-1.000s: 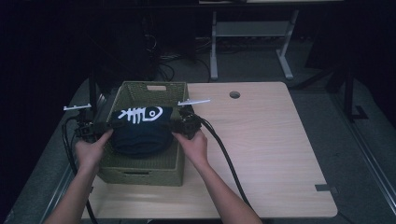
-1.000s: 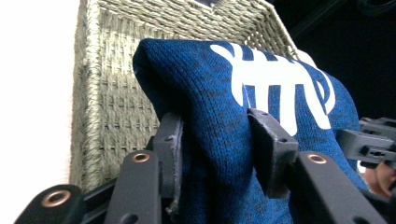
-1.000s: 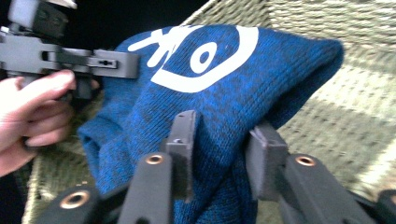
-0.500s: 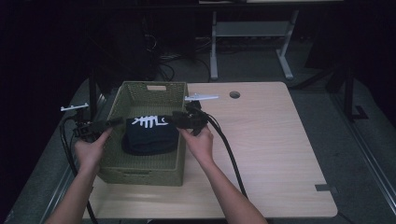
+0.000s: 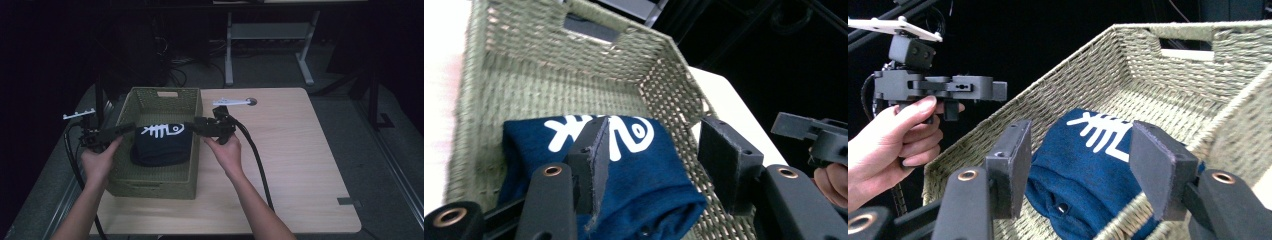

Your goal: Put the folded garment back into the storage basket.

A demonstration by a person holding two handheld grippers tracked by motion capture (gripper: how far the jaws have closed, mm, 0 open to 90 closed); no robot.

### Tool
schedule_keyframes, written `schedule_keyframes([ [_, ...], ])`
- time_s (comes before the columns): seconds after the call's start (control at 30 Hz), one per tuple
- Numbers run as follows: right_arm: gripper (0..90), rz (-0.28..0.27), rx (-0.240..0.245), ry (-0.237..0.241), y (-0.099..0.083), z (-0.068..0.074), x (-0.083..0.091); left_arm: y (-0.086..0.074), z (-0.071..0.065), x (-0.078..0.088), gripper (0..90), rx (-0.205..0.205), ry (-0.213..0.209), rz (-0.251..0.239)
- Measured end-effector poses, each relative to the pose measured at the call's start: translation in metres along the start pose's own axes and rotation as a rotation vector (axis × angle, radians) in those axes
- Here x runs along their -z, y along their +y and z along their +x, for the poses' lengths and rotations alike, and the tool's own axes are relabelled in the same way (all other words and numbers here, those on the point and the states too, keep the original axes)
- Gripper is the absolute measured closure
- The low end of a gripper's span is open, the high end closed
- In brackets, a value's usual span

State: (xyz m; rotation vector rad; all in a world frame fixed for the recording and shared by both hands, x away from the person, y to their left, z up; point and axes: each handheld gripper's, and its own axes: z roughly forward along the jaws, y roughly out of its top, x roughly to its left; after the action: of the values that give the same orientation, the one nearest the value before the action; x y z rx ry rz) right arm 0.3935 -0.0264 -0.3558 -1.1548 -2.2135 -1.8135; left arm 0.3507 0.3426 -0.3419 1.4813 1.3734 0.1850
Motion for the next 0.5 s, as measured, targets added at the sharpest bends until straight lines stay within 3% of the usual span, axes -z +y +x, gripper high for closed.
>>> schedule_keyframes([
  [0.2, 40.1, -0.008, 0.018, 0.029, 0.001, -0.004, 0.015, 0.0, -0.018, 0.0, 45.7, -0.043, -0.051, -0.011],
  [0.5, 36.2, -0.02, 0.026, 0.057, -0.001, -0.015, 0.041, 0.001, -0.042, -0.013, 41.7, -0.062, -0.111, -0.014],
])
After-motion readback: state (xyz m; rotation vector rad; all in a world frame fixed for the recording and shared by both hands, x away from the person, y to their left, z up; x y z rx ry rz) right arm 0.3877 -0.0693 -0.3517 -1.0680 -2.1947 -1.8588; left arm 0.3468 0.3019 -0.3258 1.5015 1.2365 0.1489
